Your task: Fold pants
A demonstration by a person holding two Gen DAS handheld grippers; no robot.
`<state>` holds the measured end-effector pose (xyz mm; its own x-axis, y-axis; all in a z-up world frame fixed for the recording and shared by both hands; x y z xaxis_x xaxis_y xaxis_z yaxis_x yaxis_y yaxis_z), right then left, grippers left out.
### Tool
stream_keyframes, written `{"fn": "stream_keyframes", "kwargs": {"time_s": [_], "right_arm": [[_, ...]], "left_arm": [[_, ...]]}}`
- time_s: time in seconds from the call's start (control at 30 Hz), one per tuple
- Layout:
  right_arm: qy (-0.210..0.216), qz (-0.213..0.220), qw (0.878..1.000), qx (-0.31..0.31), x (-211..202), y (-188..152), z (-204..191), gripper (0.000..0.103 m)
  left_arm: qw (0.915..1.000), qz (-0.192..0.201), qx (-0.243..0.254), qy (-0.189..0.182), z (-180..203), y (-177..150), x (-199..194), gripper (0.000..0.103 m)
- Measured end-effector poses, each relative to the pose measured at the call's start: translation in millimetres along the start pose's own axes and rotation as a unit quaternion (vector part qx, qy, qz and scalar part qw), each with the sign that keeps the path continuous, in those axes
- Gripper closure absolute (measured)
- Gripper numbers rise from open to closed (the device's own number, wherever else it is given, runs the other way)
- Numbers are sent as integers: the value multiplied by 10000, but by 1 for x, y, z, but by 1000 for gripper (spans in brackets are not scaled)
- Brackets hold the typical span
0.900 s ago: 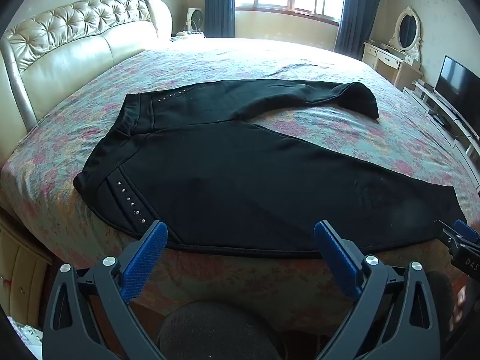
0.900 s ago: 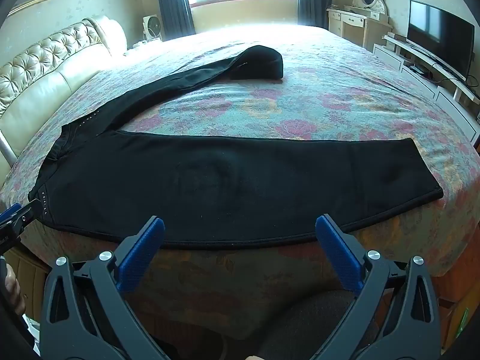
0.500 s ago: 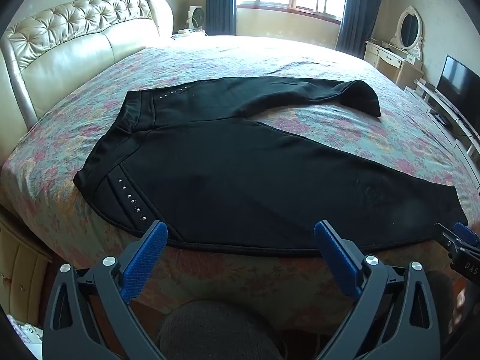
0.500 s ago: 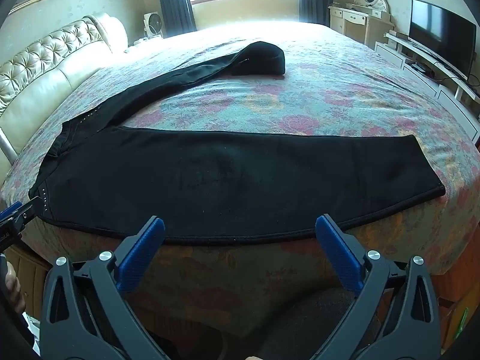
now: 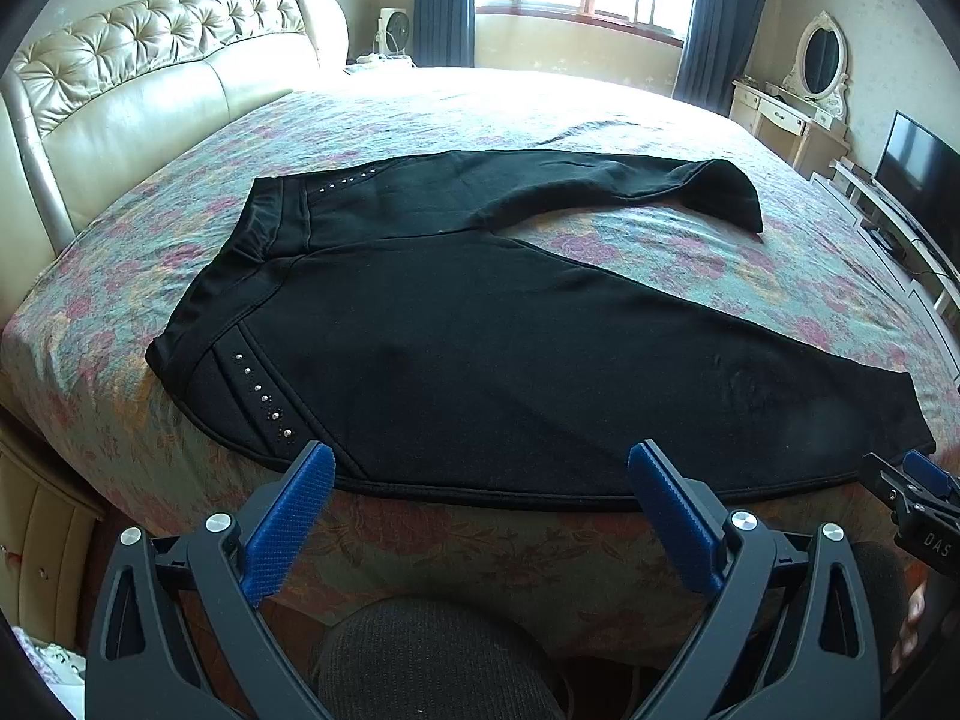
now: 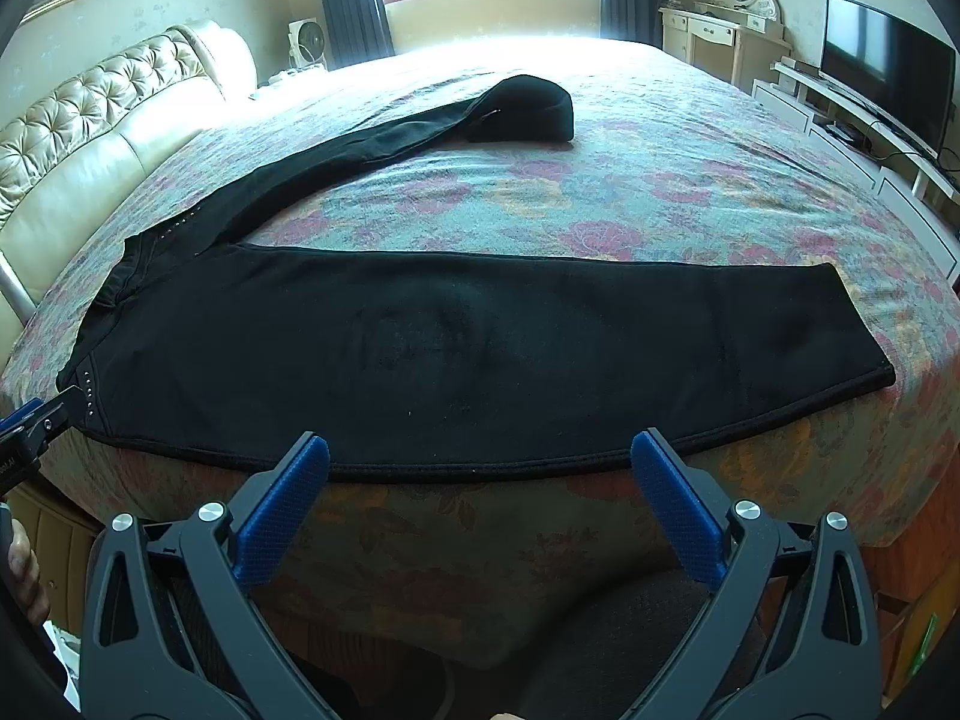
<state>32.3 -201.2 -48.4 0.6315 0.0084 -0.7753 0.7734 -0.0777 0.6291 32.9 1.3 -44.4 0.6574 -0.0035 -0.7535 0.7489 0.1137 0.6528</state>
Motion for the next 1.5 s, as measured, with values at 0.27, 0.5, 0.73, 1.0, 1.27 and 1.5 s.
{"fn": "stream_keyframes", "kwargs": {"time_s": [0.27, 0.5, 0.73, 1.0, 1.27, 1.5], "right_arm": [[3, -32, 10000, -13, 3, -2, -2, 2], [1, -43, 10000, -3, 4, -3, -1, 2], [-3, -58, 10000, -5, 4, -3, -1, 2], [5, -66, 10000, 5, 5, -4, 0, 2], [12, -115, 9999, 17, 9, -6, 1, 2], [12, -120, 9999, 17, 9, -7, 1, 2]], "left_arm": [[10000, -15, 0, -20, 0, 0, 0, 5], [10000, -7, 46, -71, 3, -1, -1, 5], [9998, -46, 72, -179, 7, -2, -1, 5], [9997, -73, 115, -206, 9, -2, 0, 5], [9996, -96, 134, -224, 10, -2, 1, 5], [9997, -96, 113, -204, 9, -2, 1, 5]]}}
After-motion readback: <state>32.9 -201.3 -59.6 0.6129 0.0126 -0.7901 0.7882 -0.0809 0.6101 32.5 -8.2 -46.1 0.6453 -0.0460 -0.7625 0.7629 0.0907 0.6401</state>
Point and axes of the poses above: each gripper's, at about its wrist camera, not at the fingertips, and x roughly the way its jaws point, z to its right, y to its top, the point moved 5 cm from there along x, roughly the way its jaws point, and after that the axes turned 3 degrees about -x, right-handed, at the moved point
